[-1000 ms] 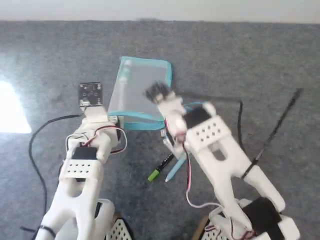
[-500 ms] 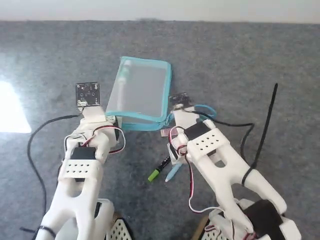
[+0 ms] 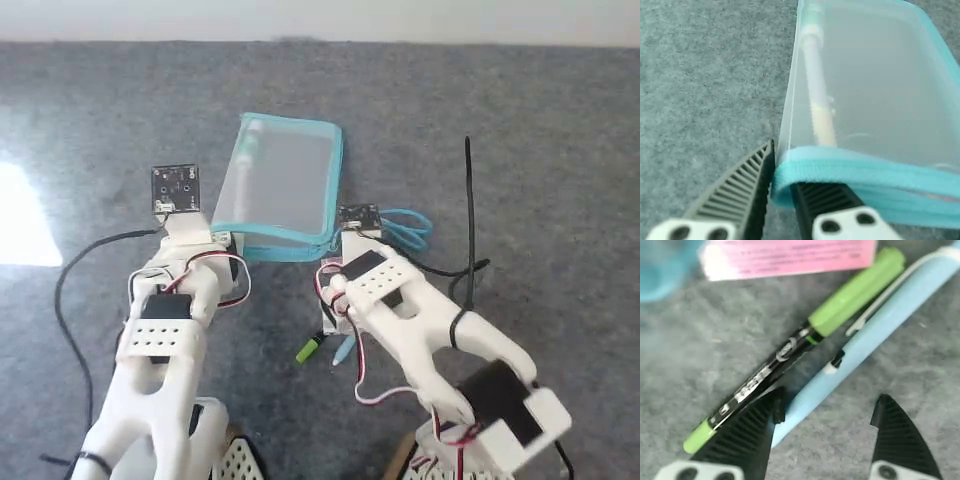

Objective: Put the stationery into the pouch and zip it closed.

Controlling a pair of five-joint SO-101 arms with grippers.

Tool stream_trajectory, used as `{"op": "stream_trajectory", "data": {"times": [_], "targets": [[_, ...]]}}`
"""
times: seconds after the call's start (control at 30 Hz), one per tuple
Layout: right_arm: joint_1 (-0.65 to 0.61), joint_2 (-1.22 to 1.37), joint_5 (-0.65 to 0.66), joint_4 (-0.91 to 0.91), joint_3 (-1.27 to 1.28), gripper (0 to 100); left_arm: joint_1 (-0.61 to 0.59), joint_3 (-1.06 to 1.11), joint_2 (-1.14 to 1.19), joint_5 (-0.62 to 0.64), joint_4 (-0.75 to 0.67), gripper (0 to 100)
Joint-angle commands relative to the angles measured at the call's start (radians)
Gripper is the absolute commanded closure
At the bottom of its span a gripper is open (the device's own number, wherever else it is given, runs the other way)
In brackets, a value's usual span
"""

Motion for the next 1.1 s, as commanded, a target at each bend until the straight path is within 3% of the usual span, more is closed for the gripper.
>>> {"op": "stream_trajectory", "data": {"times": [0.0, 0.07, 0.2, 0.3, 0.53, 0.67, 0.8, 0.97, 1.07], "targets": [[0.051, 0.007, -0.005, -0.002, -0.023, 73.6, -0.011, -0.042, -0.009, 0.014, 0.011, 99], [0.094, 0.008, 0.048, 0.004, -0.023, 79.0, -0.011, -0.042, -0.008, 0.014, 0.011, 99], [0.202, 0.012, 0.292, -0.001, -0.023, 99.8, -0.011, -0.041, -0.008, 0.014, 0.011, 99], [0.306, 0.008, 0.459, 0.016, -0.017, 94.4, -0.011, -0.041, -0.008, 0.014, 0.009, 99], [0.493, -0.071, 0.921, 0.154, -0.153, 99.1, -0.012, -0.041, -0.008, 0.014, 0.009, 99], [0.539, -0.097, 0.934, 0.154, -0.16, 98.8, -0.012, -0.039, -0.008, 0.012, 0.009, 99], [0.496, -0.102, 0.997, 0.283, -0.164, 97.2, -0.012, -0.041, -0.008, 0.012, 0.009, 99], [0.481, -0.102, 0.919, 0.297, -0.158, 84.4, -0.012, -0.041, -0.008, 0.011, 0.009, 99], [0.476, -0.104, 0.896, 0.297, -0.157, 83.1, -0.012, -0.039, -0.008, 0.011, 0.009, 99]]}}
